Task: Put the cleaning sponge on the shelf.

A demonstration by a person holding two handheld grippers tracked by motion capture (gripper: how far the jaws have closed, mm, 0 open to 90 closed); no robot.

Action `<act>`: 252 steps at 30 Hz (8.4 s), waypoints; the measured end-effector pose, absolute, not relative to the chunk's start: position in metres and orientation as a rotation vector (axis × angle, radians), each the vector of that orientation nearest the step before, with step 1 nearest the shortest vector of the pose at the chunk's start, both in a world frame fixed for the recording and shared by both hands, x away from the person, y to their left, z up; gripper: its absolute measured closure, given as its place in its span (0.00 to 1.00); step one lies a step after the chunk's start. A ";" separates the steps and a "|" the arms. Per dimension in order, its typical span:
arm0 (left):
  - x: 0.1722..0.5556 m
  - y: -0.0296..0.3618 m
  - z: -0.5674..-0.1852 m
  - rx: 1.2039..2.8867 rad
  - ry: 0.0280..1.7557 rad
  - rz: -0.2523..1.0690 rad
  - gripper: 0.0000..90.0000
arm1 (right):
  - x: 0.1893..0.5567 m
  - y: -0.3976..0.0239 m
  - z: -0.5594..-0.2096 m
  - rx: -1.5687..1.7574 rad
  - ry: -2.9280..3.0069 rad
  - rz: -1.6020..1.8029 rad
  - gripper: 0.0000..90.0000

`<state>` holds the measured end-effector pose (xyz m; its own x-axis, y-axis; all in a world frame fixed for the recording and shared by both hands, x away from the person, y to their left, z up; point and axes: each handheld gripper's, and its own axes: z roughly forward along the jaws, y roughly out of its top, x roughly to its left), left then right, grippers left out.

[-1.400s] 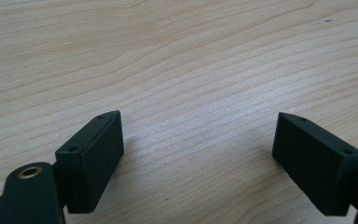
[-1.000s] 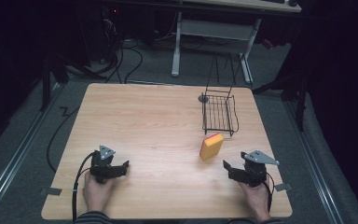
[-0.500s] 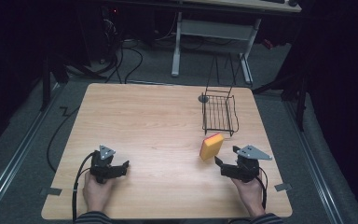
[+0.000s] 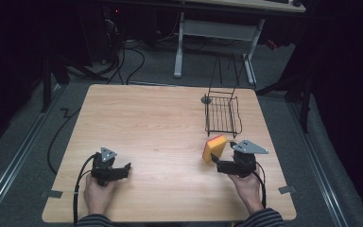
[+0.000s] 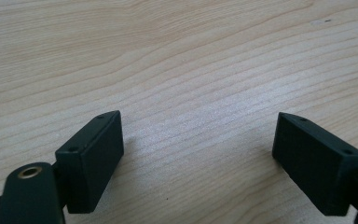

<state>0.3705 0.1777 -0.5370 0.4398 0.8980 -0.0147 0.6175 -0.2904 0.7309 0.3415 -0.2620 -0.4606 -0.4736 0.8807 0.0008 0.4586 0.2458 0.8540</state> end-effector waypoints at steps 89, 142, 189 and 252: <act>0.370 0.178 -0.537 2.021 1.267 0.534 0.19 | 0.359 -0.271 -0.458 1.274 2.067 1.204 0.25; 0.370 0.178 -0.537 2.021 1.267 0.534 0.19 | 0.434 -0.290 -0.428 1.409 1.934 1.164 0.25; 0.370 0.178 -0.537 2.021 1.269 0.535 0.19 | 0.496 -0.278 -0.463 1.561 1.833 1.033 0.25; 0.369 0.178 -0.537 2.022 1.269 0.536 0.19 | 0.477 -0.286 -0.454 1.583 1.941 1.002 0.01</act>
